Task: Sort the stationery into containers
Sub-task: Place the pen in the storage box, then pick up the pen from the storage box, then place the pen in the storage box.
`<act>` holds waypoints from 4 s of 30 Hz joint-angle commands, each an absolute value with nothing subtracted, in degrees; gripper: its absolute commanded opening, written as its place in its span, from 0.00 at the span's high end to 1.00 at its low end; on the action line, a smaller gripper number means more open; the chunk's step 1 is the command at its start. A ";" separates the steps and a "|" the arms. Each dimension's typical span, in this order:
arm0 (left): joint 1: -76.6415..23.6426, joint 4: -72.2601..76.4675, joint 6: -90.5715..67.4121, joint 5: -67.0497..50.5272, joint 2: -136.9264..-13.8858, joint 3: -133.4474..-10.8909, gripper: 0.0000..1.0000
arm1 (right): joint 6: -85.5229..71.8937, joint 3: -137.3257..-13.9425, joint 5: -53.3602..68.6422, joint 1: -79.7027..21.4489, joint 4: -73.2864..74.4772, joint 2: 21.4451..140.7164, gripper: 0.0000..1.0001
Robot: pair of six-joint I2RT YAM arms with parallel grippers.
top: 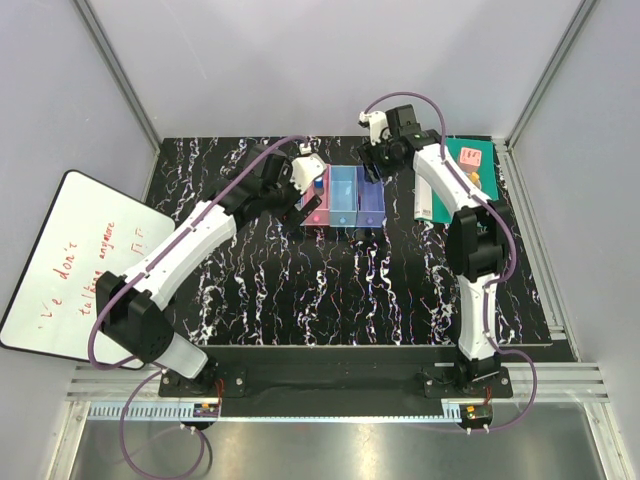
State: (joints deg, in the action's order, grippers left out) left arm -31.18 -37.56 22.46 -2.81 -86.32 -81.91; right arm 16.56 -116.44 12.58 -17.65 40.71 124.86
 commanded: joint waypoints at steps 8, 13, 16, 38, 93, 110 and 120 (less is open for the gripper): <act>-33.57 -36.12 25.13 -3.52 -86.31 -87.27 0.01 | 8.44 -102.50 -11.07 -10.31 33.75 104.26 0.41; -34.98 -36.21 24.00 -3.08 -85.70 -87.45 0.01 | 10.19 -94.06 -13.71 -4.58 33.93 99.24 0.41; -35.24 -36.21 23.73 -2.90 -84.91 -86.31 0.01 | 10.37 -90.81 -13.37 -0.80 33.58 97.21 0.43; -35.60 -37.00 24.34 -0.44 -84.20 -85.25 0.01 | 14.33 -90.61 -2.72 6.06 33.84 104.32 0.59; -36.39 -37.09 24.61 2.37 -76.38 -77.08 0.01 | 28.47 -122.69 27.60 -3.07 73.56 103.35 1.00; -35.95 -36.91 25.66 2.02 -77.69 -75.67 0.01 | 36.82 -151.09 24.61 -12.13 89.65 131.57 1.00; -35.68 -36.74 25.75 0.70 -79.72 -76.99 0.01 | 41.12 -145.81 23.30 -14.50 90.00 133.33 1.00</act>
